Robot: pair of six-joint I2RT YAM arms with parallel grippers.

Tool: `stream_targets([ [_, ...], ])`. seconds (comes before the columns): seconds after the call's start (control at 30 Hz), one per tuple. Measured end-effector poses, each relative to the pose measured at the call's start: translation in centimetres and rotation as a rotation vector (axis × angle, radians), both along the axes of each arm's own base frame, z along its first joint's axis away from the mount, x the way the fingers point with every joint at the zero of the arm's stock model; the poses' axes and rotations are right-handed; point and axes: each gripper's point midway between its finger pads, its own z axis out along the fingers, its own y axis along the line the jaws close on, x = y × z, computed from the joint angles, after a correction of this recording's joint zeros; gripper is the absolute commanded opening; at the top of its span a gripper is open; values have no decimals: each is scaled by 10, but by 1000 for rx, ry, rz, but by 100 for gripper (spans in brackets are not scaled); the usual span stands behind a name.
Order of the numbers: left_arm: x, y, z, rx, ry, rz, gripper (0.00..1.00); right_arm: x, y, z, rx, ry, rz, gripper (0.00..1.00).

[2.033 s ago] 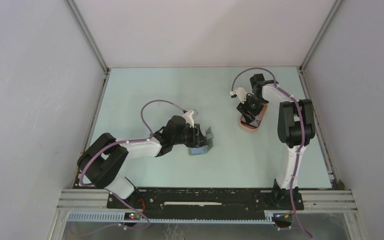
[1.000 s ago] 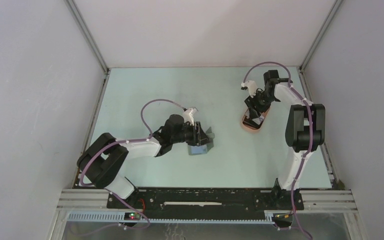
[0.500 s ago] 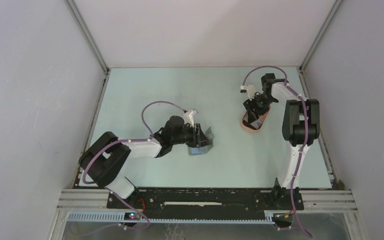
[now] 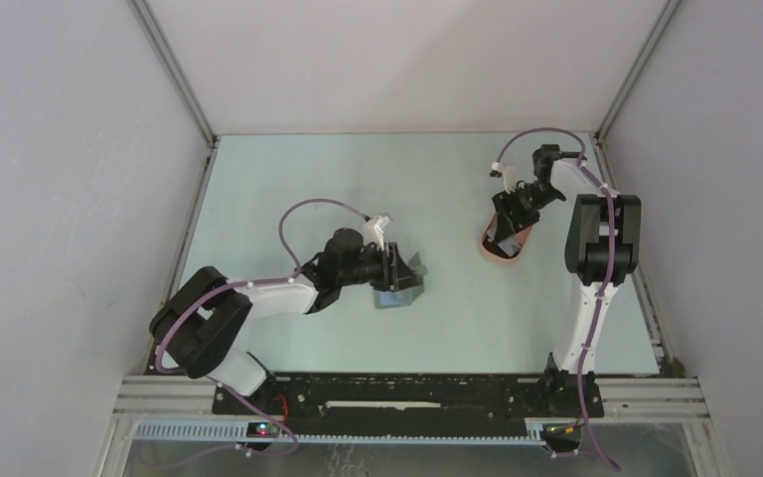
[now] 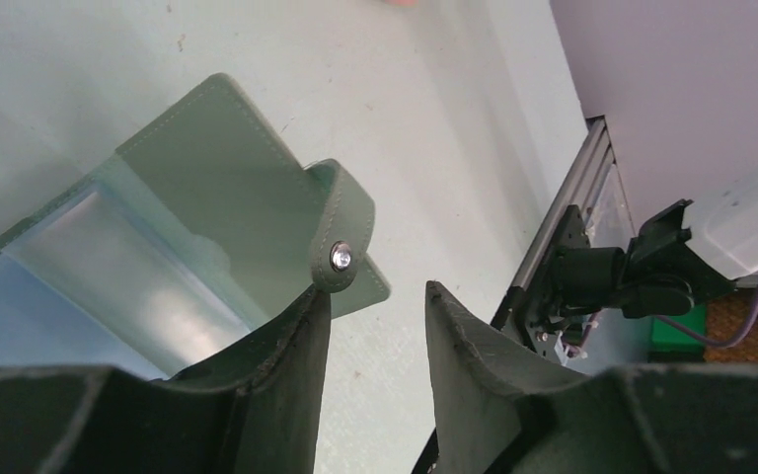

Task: Put the credit cards into the card holder
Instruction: Pick up the credit card from the storage box.

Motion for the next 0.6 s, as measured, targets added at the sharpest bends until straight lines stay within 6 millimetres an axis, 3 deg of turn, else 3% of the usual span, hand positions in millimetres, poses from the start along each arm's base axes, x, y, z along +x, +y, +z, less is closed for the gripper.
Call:
stream_targets([
  [0.17, -1, -2, 14, -31, -19, -7, 46, 1, -1, 7, 50, 12, -25, 60],
  [0.33, -5, -7, 20, -48, -7, -23, 54, -2, 1, 5, 84, 37, -35, 58],
  [0.43, 4, -23, 35, -80, 2, -30, 61, -4, 3, 7, 108, 49, -39, 57],
  [0.6, 35, -59, 61, -160, 11, -14, 69, -5, 7, 11, 151, 57, -48, 56],
])
